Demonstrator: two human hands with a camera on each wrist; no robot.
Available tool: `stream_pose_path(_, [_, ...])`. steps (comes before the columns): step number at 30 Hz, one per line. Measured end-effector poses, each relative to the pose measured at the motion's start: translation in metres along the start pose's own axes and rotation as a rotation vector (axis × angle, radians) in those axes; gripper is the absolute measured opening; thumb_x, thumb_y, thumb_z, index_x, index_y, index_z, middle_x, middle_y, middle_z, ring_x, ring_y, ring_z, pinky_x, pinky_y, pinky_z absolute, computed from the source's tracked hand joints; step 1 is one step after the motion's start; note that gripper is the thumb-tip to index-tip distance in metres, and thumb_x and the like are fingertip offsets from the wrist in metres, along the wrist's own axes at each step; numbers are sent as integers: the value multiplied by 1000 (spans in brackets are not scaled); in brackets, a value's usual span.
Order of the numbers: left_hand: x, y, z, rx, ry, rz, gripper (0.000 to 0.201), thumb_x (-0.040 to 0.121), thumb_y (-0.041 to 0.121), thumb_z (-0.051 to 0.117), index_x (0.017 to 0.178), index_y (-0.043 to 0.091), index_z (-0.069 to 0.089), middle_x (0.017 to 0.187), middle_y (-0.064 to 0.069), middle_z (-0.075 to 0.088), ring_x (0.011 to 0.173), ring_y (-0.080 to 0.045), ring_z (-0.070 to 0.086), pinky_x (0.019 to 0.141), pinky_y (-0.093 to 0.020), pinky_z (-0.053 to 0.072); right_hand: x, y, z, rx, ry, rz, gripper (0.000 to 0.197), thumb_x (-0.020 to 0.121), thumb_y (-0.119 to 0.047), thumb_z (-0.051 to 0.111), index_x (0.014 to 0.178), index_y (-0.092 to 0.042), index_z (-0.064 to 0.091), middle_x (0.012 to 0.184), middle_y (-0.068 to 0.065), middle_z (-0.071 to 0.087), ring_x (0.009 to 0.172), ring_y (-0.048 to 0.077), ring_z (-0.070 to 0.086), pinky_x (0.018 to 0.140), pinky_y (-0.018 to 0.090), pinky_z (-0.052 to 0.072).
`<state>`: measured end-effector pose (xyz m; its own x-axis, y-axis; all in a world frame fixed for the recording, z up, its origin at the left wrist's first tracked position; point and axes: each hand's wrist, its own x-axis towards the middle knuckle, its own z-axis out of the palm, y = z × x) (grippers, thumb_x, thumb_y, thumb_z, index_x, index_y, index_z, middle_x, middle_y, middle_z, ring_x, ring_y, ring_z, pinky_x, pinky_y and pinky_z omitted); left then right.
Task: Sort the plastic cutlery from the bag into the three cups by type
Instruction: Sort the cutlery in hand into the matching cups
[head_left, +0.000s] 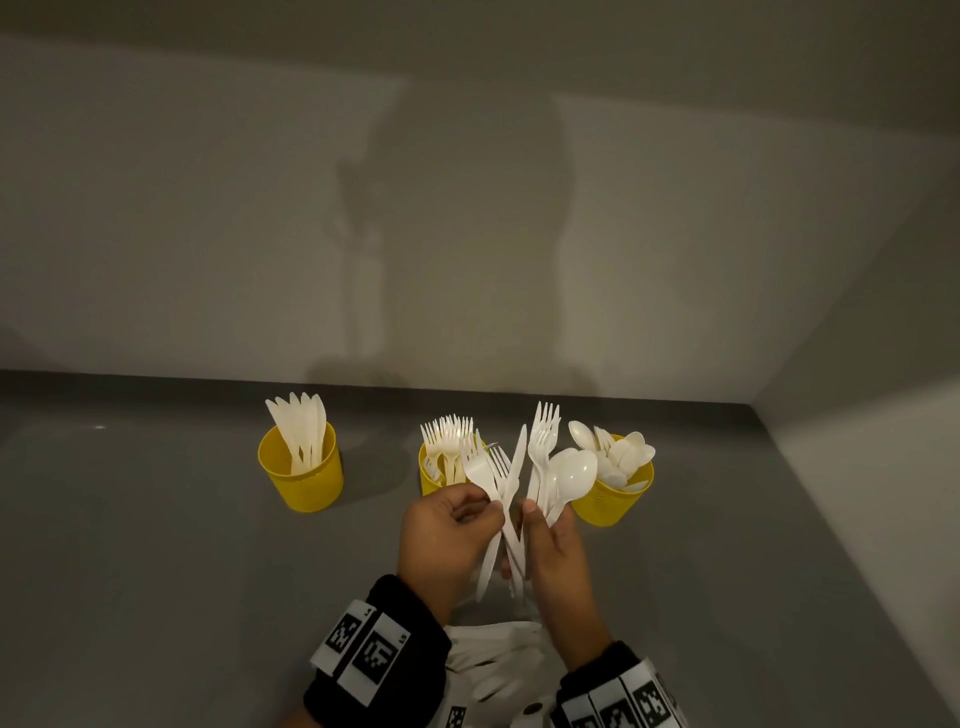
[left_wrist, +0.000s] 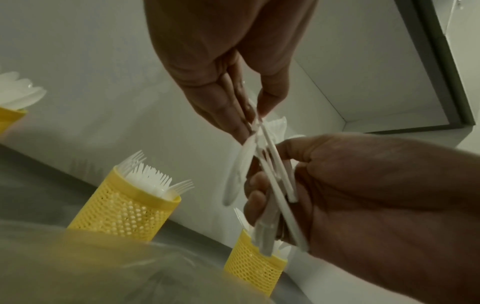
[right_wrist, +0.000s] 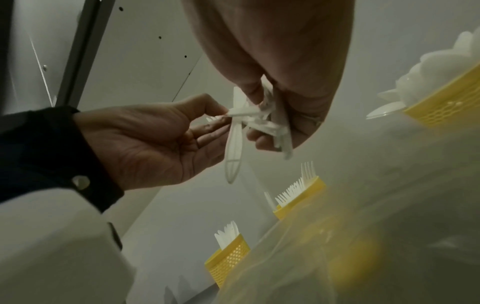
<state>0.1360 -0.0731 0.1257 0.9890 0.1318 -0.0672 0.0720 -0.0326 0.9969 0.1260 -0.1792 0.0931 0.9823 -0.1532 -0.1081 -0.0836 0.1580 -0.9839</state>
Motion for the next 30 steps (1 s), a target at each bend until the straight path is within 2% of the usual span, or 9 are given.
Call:
stream_pose_path(4, [3, -4, -2, -24, -40, -30, 20, 76, 0, 66, 60, 12, 66, 60, -7, 66, 61, -20, 63, 66, -32, 54, -1, 2, 0, 22, -62, 0, 25, 94, -13, 43, 117, -9, 51, 62, 1, 63, 45, 9, 56, 42, 22, 48])
stream_pose_path(10, [2, -14, 2, 100, -194, 4, 19, 68, 24, 58, 59, 7, 62, 57, -10, 52, 57, -15, 45, 58, -30, 39, 5, 7, -1, -15, -64, -21, 23, 94, -12, 43, 109, -25, 55, 84, 4, 68, 66, 10, 68, 52, 21, 54])
stream_pose_path(13, [1, -15, 3, 52, -165, -17, 16, 70, 20, 60, 60, 9, 64, 56, -5, 54, 57, -14, 45, 60, -30, 40, 7, 5, -1, 12, -103, -2, 26, 94, -8, 40, 116, -16, 53, 99, 3, 67, 84, 4, 69, 68, 14, 54])
stream_pose_path(15, [1, -17, 4, -1, -125, -65, 12, 70, 14, 63, 59, 15, 66, 52, 5, 59, 55, -11, 50, 61, -29, 44, 8, 4, -2, 62, -148, 45, 27, 94, -8, 40, 119, -10, 52, 93, 3, 66, 72, 0, 69, 61, 11, 52])
stream_pose_path(17, [0, -16, 6, -44, -86, -88, 7, 67, 13, 64, 61, 9, 66, 52, -1, 59, 57, -16, 50, 62, -30, 44, 8, 7, -2, 87, -131, 86, 30, 94, -10, 41, 123, -5, 50, 95, 9, 67, 72, 5, 70, 59, 14, 53])
stream_pose_path(20, [3, -15, 4, -138, -34, -164, 10, 77, -2, 61, 69, -7, 62, 57, -13, 54, 54, -20, 49, 57, -29, 45, 8, 9, -2, 64, -56, 107, 34, 95, -14, 42, 127, -3, 46, 108, 22, 66, 91, 25, 69, 69, 25, 58])
stream_pose_path(24, [11, -13, -5, -75, -23, -118, 20, 77, -1, 63, 63, 13, 68, 57, 1, 64, 56, -12, 60, 61, -26, 53, 10, 9, -5, 52, -51, 64, 31, 95, -9, 40, 125, -11, 42, 90, 8, 66, 73, 8, 69, 65, 19, 56])
stream_pose_path(27, [11, -12, -4, -48, -112, -110, 20, 73, -3, 67, 63, 14, 67, 55, 5, 66, 59, -13, 61, 58, -26, 52, 10, 9, -2, 16, -68, 11, 31, 94, -8, 44, 124, -11, 45, 103, 1, 66, 89, 6, 69, 69, 15, 53])
stream_pose_path(30, [10, -8, -1, -87, -154, -121, 7, 73, -3, 69, 69, 2, 66, 65, -8, 65, 63, -20, 61, 51, -24, 51, 10, 11, 2, 2, -61, 36, 28, 94, -9, 43, 122, -14, 46, 98, 3, 68, 79, 13, 70, 62, 25, 57])
